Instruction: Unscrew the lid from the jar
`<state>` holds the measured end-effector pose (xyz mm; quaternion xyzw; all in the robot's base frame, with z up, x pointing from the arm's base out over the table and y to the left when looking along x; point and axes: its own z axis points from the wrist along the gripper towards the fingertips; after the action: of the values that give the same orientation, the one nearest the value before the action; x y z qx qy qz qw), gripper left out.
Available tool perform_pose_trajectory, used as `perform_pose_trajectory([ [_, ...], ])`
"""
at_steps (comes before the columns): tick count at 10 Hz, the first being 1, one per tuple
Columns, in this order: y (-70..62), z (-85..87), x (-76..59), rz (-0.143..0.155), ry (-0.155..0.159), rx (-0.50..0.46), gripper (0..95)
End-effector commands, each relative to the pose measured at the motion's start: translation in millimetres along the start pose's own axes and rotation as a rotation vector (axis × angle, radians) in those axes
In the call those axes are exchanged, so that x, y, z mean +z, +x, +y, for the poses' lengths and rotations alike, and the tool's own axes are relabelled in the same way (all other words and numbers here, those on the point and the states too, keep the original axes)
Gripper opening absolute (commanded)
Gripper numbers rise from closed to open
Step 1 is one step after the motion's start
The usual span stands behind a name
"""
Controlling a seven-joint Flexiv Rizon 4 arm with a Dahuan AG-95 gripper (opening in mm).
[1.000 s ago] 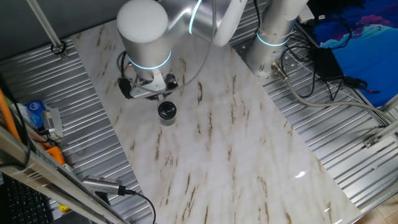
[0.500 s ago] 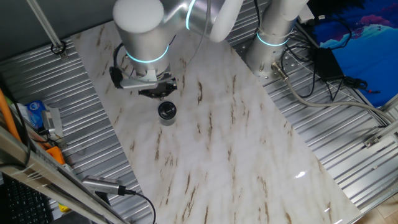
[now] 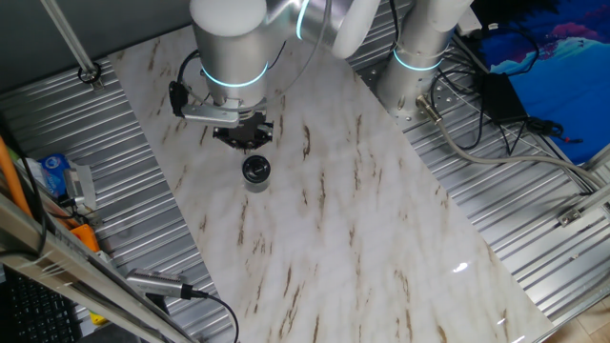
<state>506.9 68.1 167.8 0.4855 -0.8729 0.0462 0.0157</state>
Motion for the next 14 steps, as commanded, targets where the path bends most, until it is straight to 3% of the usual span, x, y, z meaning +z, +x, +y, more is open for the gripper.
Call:
perform_pose_trajectory([
  [1,0.5,0.0,-0.2,0.003,0.0,-0.012,0.0],
  [5,5.6,-5.0,0.9,-0.019,-0.008,-0.022,0.0],
  [7,15.2,-27.1,4.1,-0.021,-0.009,-0.074,0.0],
  [9,27.6,-63.9,21.3,-0.041,-0.02,-0.135,0.0],
  [11,30.4,-91.7,42.8,-0.063,-0.029,-0.186,0.0],
  [12,30.2,-101.4,52.6,-0.07,-0.034,-0.194,0.0],
  [14,31.0,-102.8,56.4,-0.065,-0.031,-0.198,0.0],
])
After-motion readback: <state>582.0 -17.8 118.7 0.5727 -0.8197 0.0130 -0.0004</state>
